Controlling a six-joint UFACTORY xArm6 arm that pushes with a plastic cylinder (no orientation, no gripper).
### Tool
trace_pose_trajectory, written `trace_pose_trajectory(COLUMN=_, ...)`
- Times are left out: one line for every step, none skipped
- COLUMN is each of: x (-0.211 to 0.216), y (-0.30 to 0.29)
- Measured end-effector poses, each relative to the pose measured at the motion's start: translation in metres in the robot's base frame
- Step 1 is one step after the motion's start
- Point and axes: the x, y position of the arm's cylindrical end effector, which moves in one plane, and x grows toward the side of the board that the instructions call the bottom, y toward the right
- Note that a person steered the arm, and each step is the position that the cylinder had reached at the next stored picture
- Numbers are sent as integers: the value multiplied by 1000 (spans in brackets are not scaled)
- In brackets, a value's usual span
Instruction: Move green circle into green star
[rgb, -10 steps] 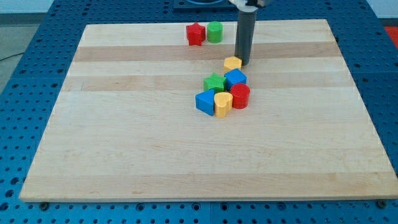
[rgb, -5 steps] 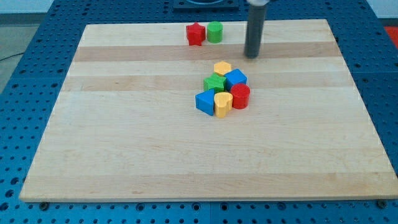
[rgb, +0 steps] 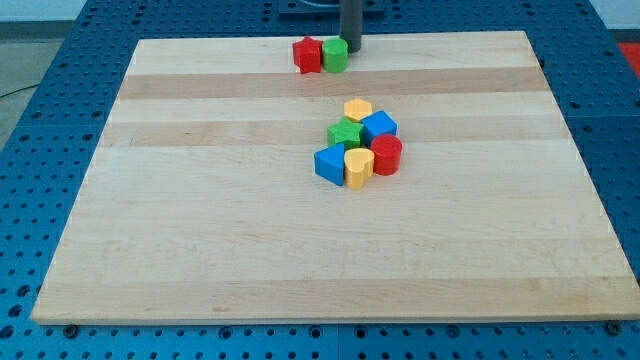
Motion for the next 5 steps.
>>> trace_pose_trajectory(x=13, y=-22)
trace_pose_trajectory(x=44, y=-36)
trace_pose_trajectory(x=80, y=-36)
trace_pose_trajectory(x=103, y=-36)
trace_pose_trajectory(x=112, y=-39)
